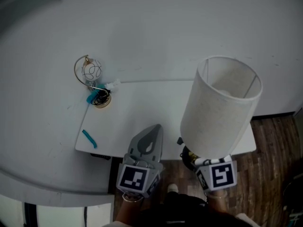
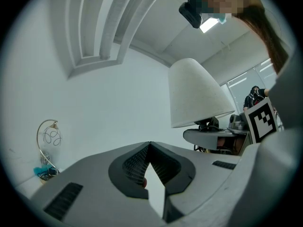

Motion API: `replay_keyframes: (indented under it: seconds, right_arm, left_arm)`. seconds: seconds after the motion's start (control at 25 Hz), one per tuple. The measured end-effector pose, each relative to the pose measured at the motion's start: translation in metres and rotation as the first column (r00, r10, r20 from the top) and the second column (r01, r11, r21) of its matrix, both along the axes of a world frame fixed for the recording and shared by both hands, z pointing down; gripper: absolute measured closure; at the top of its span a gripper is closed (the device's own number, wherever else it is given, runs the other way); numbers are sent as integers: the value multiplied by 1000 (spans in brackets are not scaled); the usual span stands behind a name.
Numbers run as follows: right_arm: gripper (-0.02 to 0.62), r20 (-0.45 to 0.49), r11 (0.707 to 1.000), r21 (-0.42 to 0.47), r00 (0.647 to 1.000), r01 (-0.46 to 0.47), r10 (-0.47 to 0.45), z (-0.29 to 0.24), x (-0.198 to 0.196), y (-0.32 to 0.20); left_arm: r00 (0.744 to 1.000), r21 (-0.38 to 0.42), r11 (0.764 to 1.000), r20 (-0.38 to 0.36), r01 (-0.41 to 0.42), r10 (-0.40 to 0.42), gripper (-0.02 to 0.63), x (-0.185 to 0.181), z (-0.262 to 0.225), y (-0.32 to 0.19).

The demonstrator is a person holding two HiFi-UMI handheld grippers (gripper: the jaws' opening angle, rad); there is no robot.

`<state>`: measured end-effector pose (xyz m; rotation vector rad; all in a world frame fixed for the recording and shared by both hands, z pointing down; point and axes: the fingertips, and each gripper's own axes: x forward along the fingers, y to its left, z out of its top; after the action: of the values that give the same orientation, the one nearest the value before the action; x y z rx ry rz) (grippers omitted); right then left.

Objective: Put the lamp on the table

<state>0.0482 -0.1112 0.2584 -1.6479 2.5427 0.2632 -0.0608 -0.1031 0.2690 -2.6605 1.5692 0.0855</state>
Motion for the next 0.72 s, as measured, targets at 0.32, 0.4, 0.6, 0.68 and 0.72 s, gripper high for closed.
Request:
replay_keyframes:
  seconds: [0.32, 0.4, 0.6, 0.68, 0.72]
  right_arm:
    - [514, 32, 1000, 3, 999, 30, -30, 6, 14, -32]
    - [514, 37, 999, 1, 999, 39, -39, 8, 14, -38]
    - [514, 31, 999, -4, 998, 48, -48, 11, 14, -48]
    - [514, 30, 999, -10, 998, 50, -50, 13, 13, -50]
    - [514, 27, 999, -18, 999, 48, -48, 15, 14, -51]
  left_arm:
    - [999, -5, 999, 17, 40, -40, 607, 9, 6, -26]
    - [999, -12, 999, 22, 47, -47, 607, 10, 9, -29]
    - [998, -21, 998, 22, 66, -65, 607, 8, 10, -37]
    - [997, -20, 997, 19, 73, -73, 607, 6, 10, -40]
    - [997, -21, 997, 18, 77, -77, 607, 6, 11, -41]
